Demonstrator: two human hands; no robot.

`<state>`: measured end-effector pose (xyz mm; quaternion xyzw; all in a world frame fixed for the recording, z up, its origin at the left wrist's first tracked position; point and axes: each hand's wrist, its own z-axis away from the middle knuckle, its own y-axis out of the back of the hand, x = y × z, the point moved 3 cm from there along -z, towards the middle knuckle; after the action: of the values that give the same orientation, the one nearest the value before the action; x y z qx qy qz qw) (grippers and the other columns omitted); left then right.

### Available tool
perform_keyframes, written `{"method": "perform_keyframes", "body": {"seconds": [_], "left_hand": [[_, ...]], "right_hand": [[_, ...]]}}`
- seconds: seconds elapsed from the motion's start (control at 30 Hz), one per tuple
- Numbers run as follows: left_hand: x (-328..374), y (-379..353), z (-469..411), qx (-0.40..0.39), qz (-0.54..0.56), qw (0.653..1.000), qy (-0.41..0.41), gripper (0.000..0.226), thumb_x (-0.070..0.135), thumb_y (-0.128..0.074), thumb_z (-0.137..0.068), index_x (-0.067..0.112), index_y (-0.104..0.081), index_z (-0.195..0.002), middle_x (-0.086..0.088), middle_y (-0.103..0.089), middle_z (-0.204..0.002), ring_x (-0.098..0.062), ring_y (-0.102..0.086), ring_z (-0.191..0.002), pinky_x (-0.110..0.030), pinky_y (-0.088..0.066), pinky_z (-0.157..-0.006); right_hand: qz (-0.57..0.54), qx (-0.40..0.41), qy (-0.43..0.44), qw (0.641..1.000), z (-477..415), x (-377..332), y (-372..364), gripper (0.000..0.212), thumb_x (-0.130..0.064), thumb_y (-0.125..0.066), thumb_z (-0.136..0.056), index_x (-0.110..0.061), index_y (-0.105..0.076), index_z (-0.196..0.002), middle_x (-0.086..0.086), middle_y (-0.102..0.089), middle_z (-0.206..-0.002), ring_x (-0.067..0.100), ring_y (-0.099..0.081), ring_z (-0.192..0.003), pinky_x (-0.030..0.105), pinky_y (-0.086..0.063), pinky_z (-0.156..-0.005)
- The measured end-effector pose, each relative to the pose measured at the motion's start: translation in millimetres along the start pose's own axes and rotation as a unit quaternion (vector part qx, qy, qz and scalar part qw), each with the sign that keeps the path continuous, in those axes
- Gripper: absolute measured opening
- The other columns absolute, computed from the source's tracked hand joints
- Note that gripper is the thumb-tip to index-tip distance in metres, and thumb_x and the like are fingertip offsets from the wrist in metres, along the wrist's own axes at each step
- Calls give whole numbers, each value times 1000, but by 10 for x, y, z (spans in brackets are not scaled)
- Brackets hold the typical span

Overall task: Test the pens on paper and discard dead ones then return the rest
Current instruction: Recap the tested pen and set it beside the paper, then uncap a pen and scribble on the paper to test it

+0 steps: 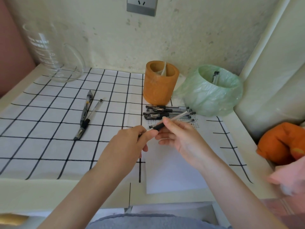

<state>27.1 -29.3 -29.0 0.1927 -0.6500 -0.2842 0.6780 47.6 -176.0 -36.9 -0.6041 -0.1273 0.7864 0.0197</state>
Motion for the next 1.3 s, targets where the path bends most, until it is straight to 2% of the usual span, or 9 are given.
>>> {"method": "perform_keyframes", "body": {"seconds": [0.1,0.3,0.4,0.53,0.63,0.9,1.03,1.13,1.3], "left_hand": [[-51,104,2,26,-75,997,17,42,55,-34,-89,21,-60,-84,7,-62,-72,-11,-59,-67,-25,-45,-62],[-304,350,-49,171,-211,962,-18,23,24,-46,-95,16,-65,-106,-3,-61,-104,-22,-52,-100,-33,-44,-82],[-420,440,-68,187,-270,944,31,24,21,-49,-93,14,-62,-112,-9,-50,-124,-28,-44,-112,-38,-40,-89],[-516,507,-59,149,-347,917,130,30,18,-50,-92,10,-51,-121,-13,-40,-127,-30,-44,-111,-36,-44,-85],[-553,525,-61,133,-356,913,151,34,10,-52,-89,9,-47,-123,-12,-42,-120,-27,-48,-103,-32,-45,-79],[-513,538,-69,150,-304,934,111,27,-2,-51,-85,5,-50,-111,-15,-47,-111,-26,-52,-86,-29,-41,-72],[-472,533,-52,163,-184,966,82,28,-4,-55,-82,11,-49,-105,-9,-55,-104,-23,-58,-85,-29,-44,-67],[-339,539,-31,166,-81,982,33,25,0,-60,-82,17,-51,-97,2,-59,-97,-13,-59,-81,-21,-43,-58],[-29,405,29,60,97,993,-36,28,3,-68,-77,24,-55,-88,10,-65,-88,0,-61,-78,-14,-52,-65]], "right_hand": [[-36,39,-10,999,-51,-33,46,23,-16,-51,-96,4,-63,-91,18,-69,-79,20,-69,-65,25,-57,-58],[-60,47,-40,996,-93,-83,103,18,-11,-52,-95,5,-58,-98,31,-67,-96,30,-71,-80,34,-60,-74],[-33,60,-9,998,-94,-112,123,14,-7,-50,-95,4,-58,-97,27,-70,-93,29,-72,-79,32,-60,-73],[19,70,15,997,-65,-134,157,19,-10,-51,-95,4,-60,-104,20,-73,-89,26,-72,-78,30,-59,-69],[50,72,14,996,-39,-144,160,20,-10,-50,-95,2,-63,-105,19,-73,-89,24,-71,-74,30,-59,-69],[101,73,6,992,-12,-137,170,21,-8,-49,-96,0,-66,-103,19,-72,-91,24,-67,-71,29,-58,-67],[104,61,4,993,-14,-113,134,21,-9,-50,-95,2,-66,-102,20,-71,-86,23,-64,-64,28,-57,-62],[94,46,-2,994,-13,-88,84,26,-19,-55,-94,2,-66,-103,14,-68,-78,19,-58,-55,27,-53,-55],[95,-9,7,995,-4,-57,-34,47,-40,-61,-79,1,-66,-102,4,-62,-68,16,-50,-49,25,-44,-49]]}}
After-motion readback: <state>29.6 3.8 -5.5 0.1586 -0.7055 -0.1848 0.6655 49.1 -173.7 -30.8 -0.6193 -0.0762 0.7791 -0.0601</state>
